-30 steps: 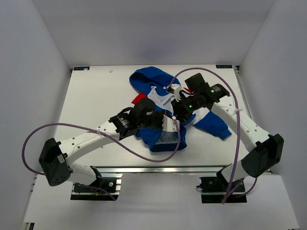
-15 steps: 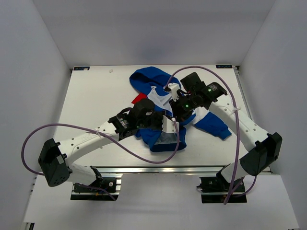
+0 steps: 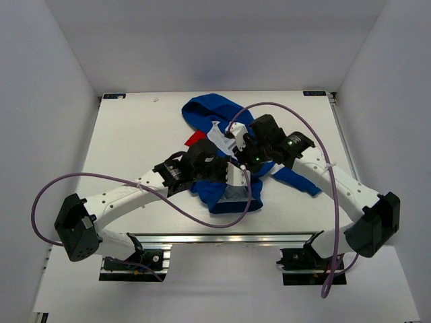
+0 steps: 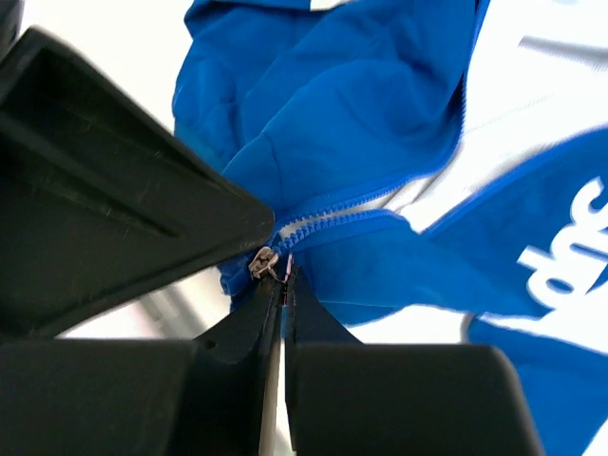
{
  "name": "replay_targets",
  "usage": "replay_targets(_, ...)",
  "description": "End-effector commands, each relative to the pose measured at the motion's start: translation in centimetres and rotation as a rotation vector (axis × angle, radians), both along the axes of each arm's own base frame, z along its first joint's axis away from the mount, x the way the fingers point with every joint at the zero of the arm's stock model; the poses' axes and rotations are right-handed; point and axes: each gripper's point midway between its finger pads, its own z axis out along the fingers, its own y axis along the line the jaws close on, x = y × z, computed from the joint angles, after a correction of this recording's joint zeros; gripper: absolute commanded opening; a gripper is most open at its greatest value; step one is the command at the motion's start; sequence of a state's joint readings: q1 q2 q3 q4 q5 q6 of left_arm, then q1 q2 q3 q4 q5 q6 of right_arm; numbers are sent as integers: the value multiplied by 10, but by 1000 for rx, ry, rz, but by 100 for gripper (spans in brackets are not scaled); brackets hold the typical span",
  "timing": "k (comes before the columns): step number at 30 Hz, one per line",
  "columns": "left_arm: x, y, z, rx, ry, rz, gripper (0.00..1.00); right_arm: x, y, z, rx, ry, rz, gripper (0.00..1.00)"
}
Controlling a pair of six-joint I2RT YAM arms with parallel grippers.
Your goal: Zip up the jacket
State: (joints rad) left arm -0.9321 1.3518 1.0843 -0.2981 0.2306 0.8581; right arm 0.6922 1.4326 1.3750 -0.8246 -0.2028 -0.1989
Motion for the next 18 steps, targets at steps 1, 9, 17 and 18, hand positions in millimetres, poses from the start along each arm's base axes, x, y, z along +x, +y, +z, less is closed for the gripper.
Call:
replay_targets(1, -49, -2, 31, -82, 53, -165, 0, 77, -82, -16, -309, -354, -178, 0)
replay_targets(9, -59, 0, 38, -110, 45, -206, 0, 90, -44, 26, -111, -712, 86, 0)
replay_targets(17, -60, -1, 38, -117, 51, -209, 0, 78, -24, 40, -35, -734, 224, 0)
replay_targets(18, -60, -1, 38, -117, 51, -209, 0, 82, -24, 38, -38, -739, 211, 0)
